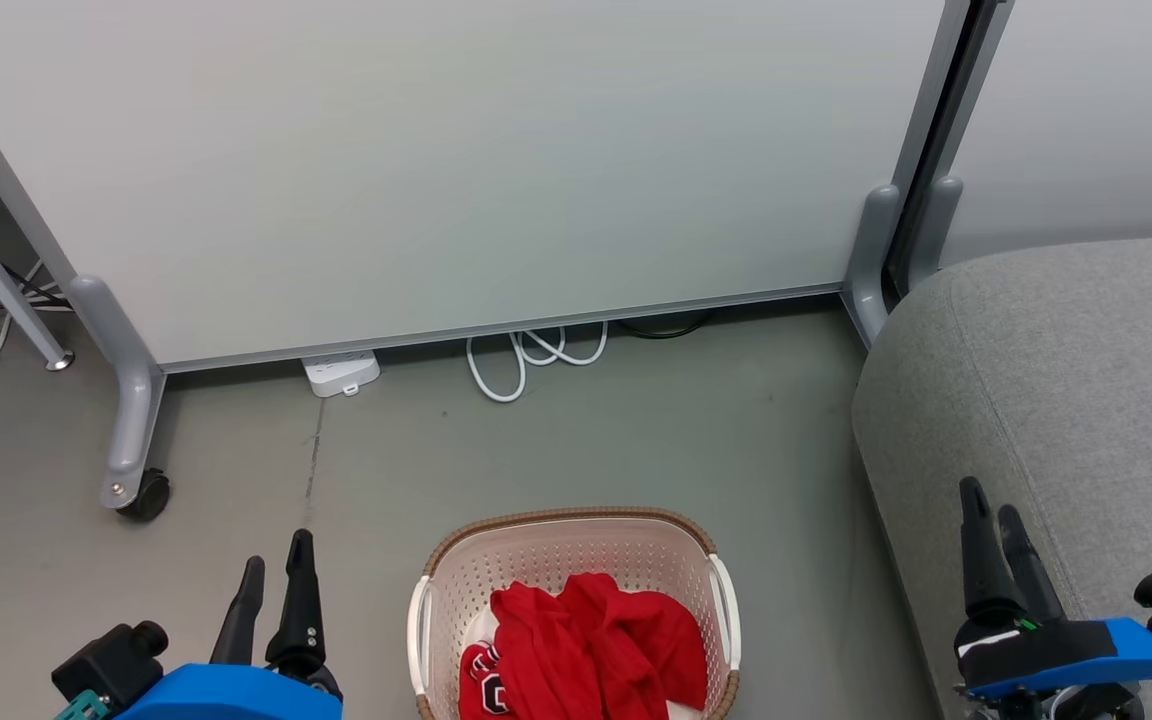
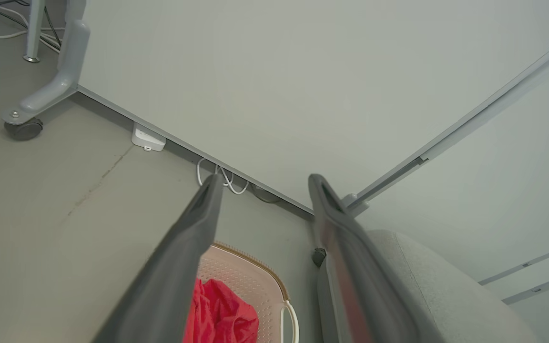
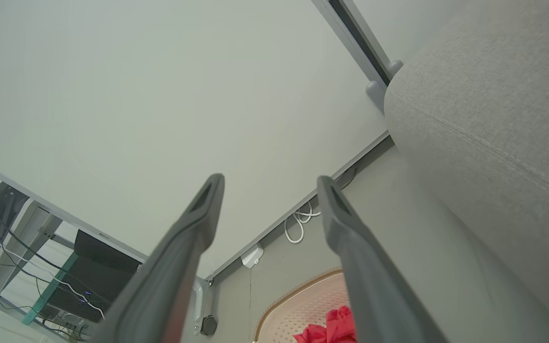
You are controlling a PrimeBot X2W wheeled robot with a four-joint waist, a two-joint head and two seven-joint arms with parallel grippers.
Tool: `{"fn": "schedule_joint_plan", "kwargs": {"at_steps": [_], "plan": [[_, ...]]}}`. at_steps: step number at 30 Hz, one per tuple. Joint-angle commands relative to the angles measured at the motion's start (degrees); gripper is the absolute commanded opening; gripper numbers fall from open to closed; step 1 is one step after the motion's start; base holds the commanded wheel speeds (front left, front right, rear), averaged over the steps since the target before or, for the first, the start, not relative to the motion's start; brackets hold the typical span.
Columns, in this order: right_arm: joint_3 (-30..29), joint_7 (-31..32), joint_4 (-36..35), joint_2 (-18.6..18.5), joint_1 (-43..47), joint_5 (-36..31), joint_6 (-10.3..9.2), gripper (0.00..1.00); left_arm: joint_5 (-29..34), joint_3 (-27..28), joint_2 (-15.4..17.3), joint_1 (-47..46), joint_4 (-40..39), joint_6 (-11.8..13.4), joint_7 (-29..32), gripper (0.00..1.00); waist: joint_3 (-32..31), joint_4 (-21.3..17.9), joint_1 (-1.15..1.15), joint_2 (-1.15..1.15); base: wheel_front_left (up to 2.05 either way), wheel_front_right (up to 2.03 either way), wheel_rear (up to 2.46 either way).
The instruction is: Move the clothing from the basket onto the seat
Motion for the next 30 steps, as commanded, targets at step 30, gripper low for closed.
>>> {"fn": "schedule_joint_plan", "kwargs": {"at_steps": [30], "plan": [[-1.04, -2.85, -1.85, -0.43, 1.01, -21.44, 0.13, 1.00, 19.18, -3.53, 0.75, -0.45, -1.78, 1.02, -5.10, 1.00, -0.32, 0.13, 0.00, 0.00, 0.00, 0.00, 0.00]]}}
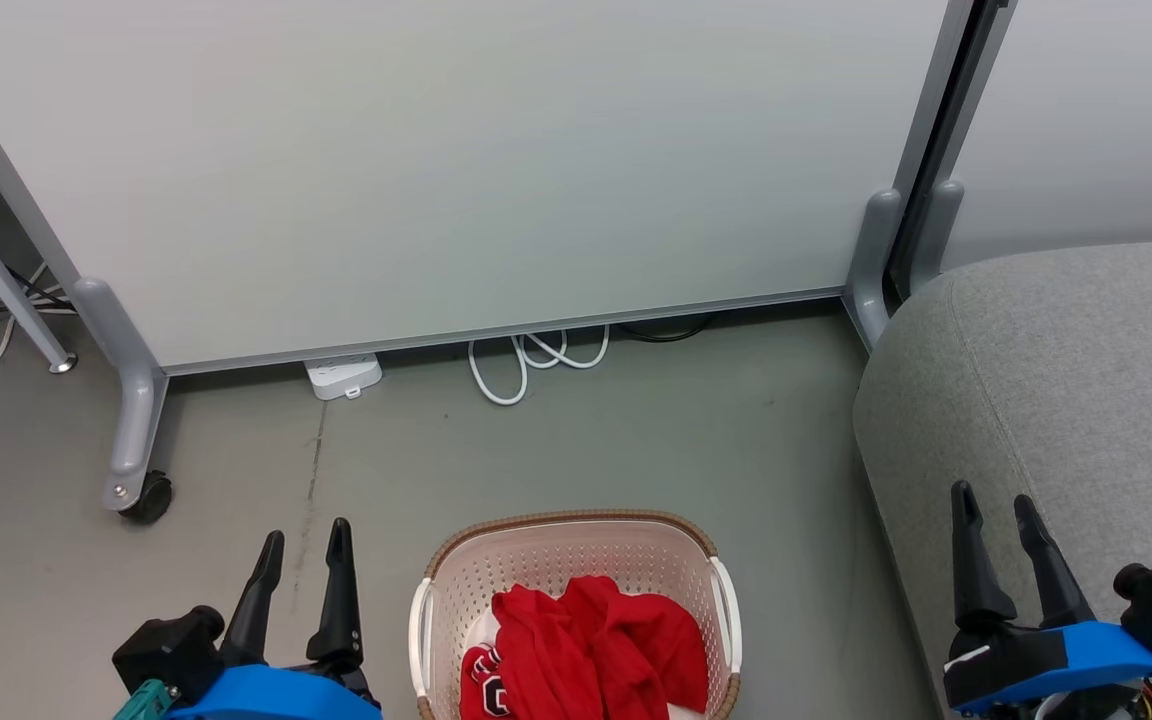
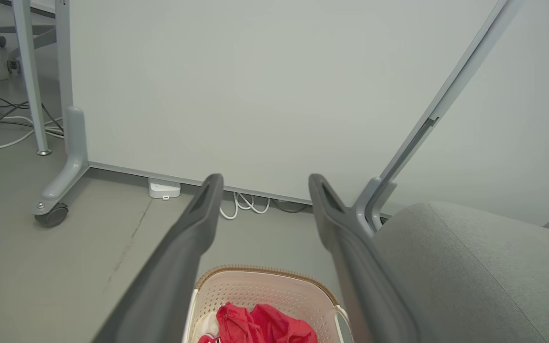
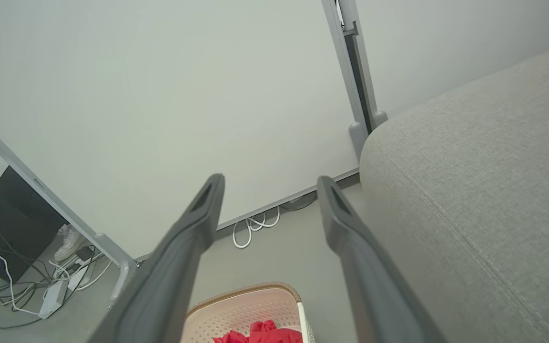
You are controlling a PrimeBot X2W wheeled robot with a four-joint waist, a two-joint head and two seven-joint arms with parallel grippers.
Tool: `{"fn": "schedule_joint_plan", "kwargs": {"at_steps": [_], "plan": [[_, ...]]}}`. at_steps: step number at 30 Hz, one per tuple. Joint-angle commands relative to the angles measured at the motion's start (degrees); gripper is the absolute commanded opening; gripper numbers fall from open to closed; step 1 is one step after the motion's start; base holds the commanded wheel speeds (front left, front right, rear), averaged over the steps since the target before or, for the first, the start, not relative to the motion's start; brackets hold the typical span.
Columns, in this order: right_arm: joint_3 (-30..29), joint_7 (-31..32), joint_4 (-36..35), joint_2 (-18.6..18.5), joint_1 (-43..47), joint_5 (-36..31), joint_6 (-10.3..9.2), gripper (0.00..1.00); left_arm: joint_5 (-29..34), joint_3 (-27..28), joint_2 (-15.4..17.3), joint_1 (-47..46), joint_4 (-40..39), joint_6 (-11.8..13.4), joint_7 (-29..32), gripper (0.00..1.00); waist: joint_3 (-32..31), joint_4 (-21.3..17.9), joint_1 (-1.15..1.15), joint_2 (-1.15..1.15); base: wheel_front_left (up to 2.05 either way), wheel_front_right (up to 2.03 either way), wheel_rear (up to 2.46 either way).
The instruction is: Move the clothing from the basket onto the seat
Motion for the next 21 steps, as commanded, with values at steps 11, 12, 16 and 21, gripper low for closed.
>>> {"fn": "schedule_joint_plan", "kwargs": {"at_steps": [11, 12, 16, 21], "plan": [[-0.33, -1.34, -0.52, -0.36, 0.59, -6.36, 0.11, 1.00, 3.66, -0.38, 0.06, -0.17, -0.71, -0.37, -1.93, 1.00, -0.05, 0.22, 0.00, 0.00, 0.00, 0.00, 0.00], [-0.40, -1.24, -0.43, -0.36, 0.65, -6.73, 0.11, 1.00, 3.92, -0.38, 0.04, -0.10, -0.67, -0.37, -2.11, 1.00, -0.08, 0.22, 0.00, 0.00, 0.00, 0.00, 0.00], [-0.75, -1.12, -0.15, -0.36, 0.79, -8.27, 0.11, 1.00, 5.15, -0.72, -0.03, 0.05, -0.68, -0.33, -2.59, 1.00, -0.22, 0.18, 0.00, 0.00, 0.00, 0.00, 0.00], [-0.74, -1.61, -0.30, -0.37, 0.97, -10.53, 0.12, 1.00, 7.07, -1.09, -0.06, 0.22, -0.48, -0.11, -3.14, 1.00, -0.47, 0.09, 0.00, 0.00, 0.00, 0.00, 0.00]]}}
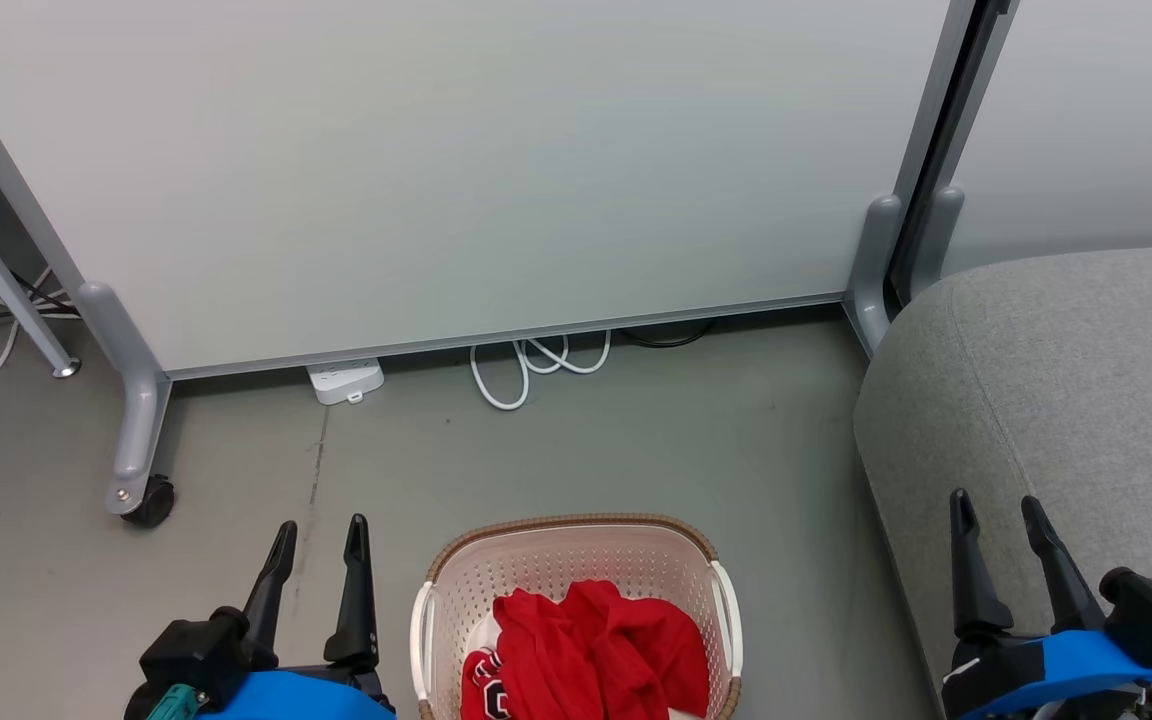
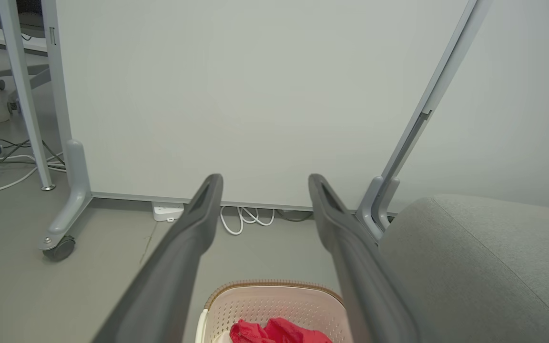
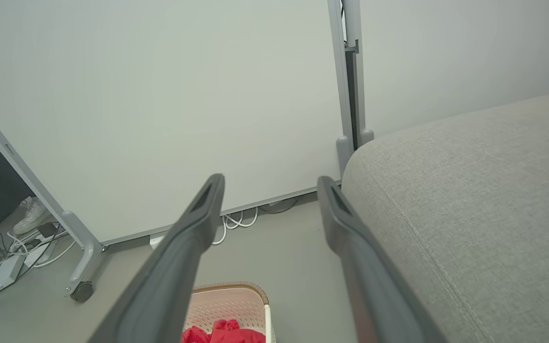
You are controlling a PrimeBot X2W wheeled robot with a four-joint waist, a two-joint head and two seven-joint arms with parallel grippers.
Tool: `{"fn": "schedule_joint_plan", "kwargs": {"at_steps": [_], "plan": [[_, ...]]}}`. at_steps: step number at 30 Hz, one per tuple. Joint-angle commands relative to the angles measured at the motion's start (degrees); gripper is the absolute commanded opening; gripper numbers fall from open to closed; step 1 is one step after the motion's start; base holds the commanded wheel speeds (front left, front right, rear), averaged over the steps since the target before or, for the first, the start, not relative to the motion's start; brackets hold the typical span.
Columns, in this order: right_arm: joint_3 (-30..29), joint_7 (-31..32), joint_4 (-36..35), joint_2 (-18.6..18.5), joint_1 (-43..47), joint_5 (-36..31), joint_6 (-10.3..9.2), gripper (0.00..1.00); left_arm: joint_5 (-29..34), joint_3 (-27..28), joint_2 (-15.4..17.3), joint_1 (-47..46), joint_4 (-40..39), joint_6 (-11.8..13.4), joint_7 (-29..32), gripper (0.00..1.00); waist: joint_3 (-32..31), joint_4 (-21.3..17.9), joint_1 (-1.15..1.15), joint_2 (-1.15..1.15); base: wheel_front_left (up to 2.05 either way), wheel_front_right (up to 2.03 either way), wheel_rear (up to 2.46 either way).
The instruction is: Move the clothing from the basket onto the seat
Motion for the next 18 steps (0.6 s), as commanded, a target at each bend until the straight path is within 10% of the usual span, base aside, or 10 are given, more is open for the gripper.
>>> {"fn": "schedule_joint_plan", "kwargs": {"at_steps": [1, 18], "plan": [[-0.08, -0.50, -0.40, -0.27, 0.57, -1.56, 0.11, 1.00, 1.28, -0.13, 0.23, 0.20, -0.24, 0.03, -0.64, 1.00, -0.09, 0.02, 0.00, 0.00, 0.00, 0.00, 0.00], [-0.17, -1.92, -1.05, -0.31, 1.45, -7.95, 0.13, 1.00, 6.20, -1.66, 0.18, 0.18, 0.75, 0.35, -2.38, 1.00, -0.86, 0.87, 0.00, 0.00, 0.00, 0.00, 0.00]]}}
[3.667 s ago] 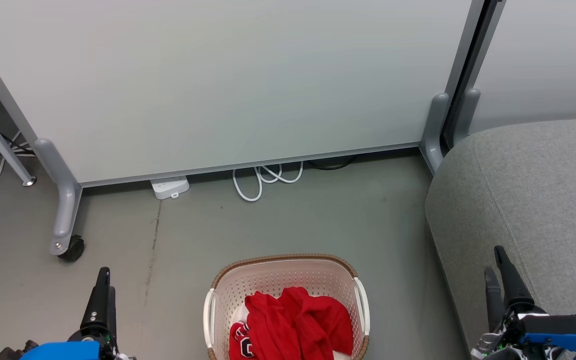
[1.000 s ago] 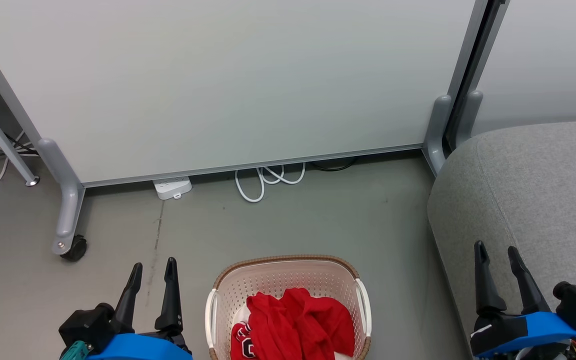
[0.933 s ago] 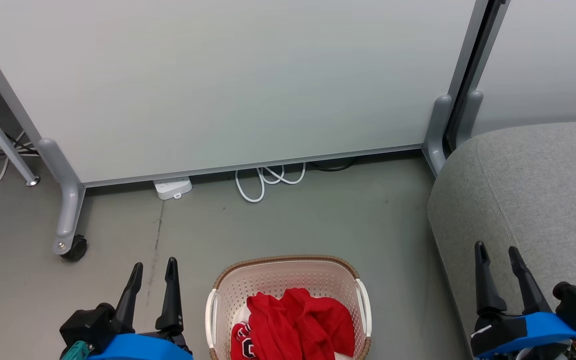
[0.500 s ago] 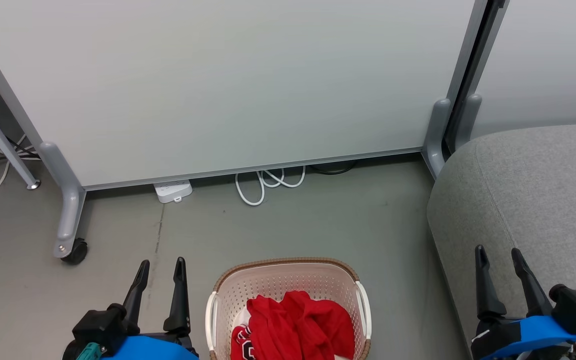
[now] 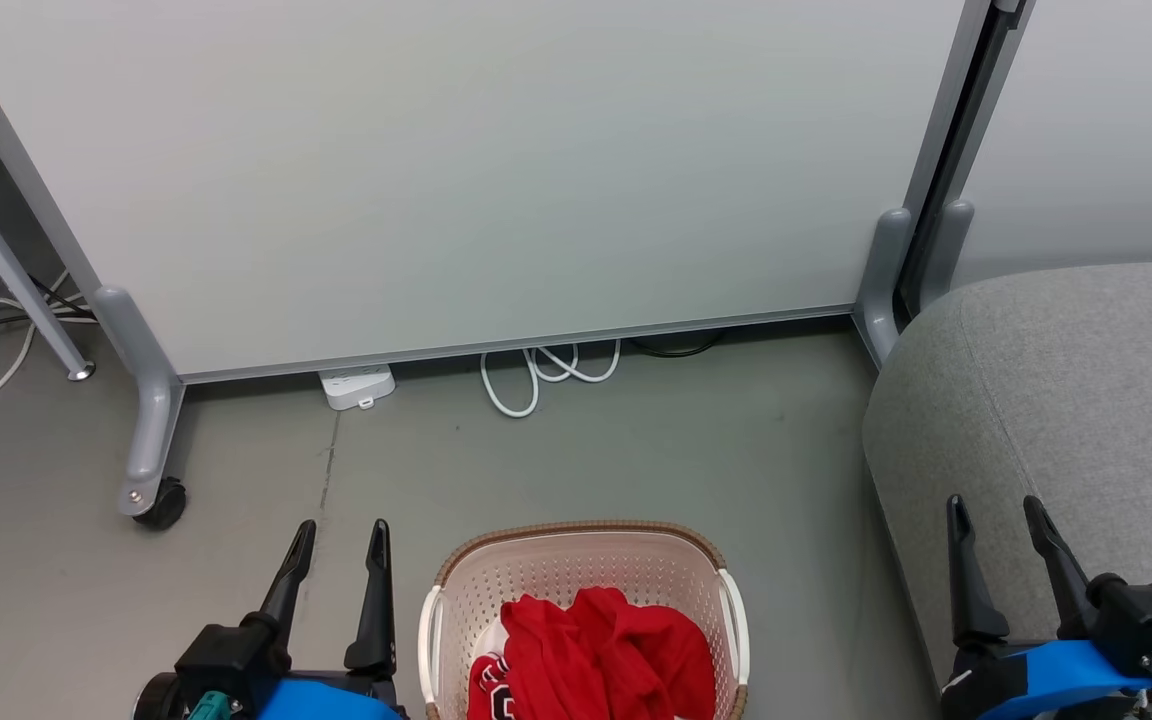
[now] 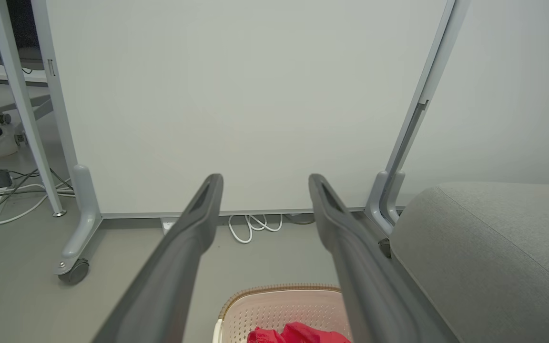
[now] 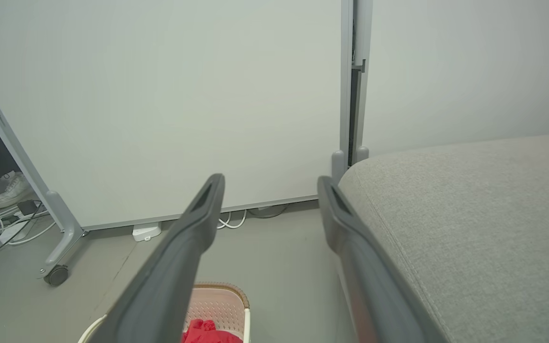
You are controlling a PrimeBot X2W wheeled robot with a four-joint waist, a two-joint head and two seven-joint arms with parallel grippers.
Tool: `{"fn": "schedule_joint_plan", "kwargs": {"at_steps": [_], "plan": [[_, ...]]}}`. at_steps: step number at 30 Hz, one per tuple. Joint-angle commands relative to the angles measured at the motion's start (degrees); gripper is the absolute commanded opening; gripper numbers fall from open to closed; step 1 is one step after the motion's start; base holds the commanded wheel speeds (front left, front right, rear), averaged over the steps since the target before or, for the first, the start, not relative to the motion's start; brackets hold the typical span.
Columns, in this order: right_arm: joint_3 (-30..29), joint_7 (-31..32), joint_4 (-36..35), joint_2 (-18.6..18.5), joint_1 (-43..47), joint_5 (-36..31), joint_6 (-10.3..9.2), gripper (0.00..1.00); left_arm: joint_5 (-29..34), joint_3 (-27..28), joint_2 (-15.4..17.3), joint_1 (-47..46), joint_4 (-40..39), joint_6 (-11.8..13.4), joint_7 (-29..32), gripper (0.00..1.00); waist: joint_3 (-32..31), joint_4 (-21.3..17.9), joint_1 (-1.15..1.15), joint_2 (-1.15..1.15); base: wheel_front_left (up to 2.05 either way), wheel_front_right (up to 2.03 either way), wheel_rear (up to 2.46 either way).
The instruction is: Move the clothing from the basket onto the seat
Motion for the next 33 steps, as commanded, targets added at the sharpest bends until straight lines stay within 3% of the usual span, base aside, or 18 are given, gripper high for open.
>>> {"fn": "schedule_joint_plan", "kwargs": {"at_steps": [1, 24, 33], "plan": [[0.07, -0.61, -0.24, -0.27, 0.55, -1.00, 0.12, 1.00, 0.97, -0.20, 0.21, 0.22, 0.06, 0.30, -0.58, 1.00, 0.02, 0.02, 0.00, 0.00, 0.00, 0.00, 0.00], [0.50, -1.28, -0.34, -0.26, 0.31, -2.41, 0.12, 1.00, 2.37, -0.84, 0.19, 0.27, 1.93, -0.07, -0.93, 1.00, 1.10, -0.89, 0.00, 0.00, 0.00, 0.00, 0.00], [3.69, -0.81, -3.72, -0.21, -4.16, -2.35, 0.07, 1.00, 2.25, -2.81, 0.99, -6.53, 9.40, -2.58, 1.70, 1.00, 9.90, -6.31, 0.00, 0.00, 0.00, 0.00, 0.00]]}}
